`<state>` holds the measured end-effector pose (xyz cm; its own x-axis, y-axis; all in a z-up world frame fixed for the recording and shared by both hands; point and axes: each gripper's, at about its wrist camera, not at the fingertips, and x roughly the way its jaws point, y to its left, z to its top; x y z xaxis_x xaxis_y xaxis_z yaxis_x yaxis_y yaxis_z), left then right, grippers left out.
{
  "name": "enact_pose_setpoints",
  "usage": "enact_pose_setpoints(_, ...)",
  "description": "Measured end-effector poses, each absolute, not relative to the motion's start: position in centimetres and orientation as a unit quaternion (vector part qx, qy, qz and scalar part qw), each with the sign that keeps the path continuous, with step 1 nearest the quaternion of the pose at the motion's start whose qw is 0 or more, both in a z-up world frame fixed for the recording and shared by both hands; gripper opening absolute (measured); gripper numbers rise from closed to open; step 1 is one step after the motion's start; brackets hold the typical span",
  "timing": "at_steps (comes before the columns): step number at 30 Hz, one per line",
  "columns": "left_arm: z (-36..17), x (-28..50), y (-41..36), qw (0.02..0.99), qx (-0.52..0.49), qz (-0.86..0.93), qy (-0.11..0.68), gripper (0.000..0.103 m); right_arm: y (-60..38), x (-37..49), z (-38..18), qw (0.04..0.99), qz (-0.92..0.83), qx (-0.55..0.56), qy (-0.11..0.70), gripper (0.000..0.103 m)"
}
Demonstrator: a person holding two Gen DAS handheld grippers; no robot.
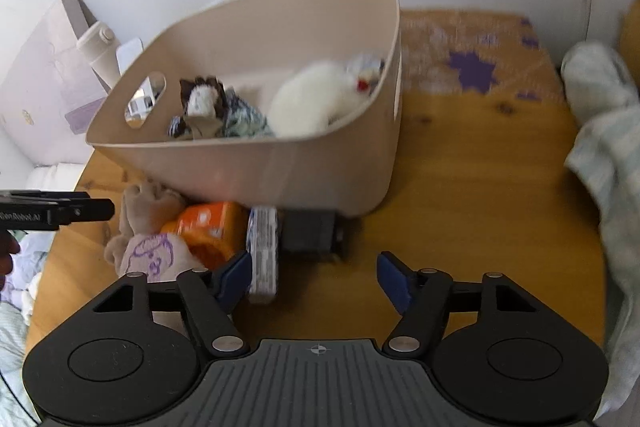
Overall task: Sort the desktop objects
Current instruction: 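Grasp the beige sock with the left gripper while the right grasps the white-blue tube packet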
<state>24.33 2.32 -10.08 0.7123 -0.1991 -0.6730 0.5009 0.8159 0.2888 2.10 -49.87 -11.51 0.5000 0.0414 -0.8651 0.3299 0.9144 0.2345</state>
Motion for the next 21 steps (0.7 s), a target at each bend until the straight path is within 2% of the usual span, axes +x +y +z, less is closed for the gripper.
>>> enact_pose_setpoints(5, -11.1, 25.0, 2.0, 0.888, 0.236, -0.195, 0.342, 0.077, -50.3, 2.4, -12.9, 0.824, -0.089, 0.246, 0.503, 0.063)
enact_pose_setpoints(10, -12.0, 25.6, 1.2, 0.881, 0.257, -0.193, 0.347, 0.077, -49.7, 3.0, -13.6, 0.816, -0.081, 0.258, 0.510, 0.061)
enact_pose_setpoints(18, -12.9, 27.1, 0.7, 0.876, 0.245, -0.197, 0.366, 0.077, -49.1, 4.0, -14.6, 0.801, -0.074, 0.276, 0.527, 0.046)
enact_pose_setpoints(21, -13.2, 27.4, 0.4, 0.873, 0.244, -0.200, 0.371, 0.077, -49.0, 4.3, -14.8, 0.797, -0.072, 0.286, 0.528, 0.037)
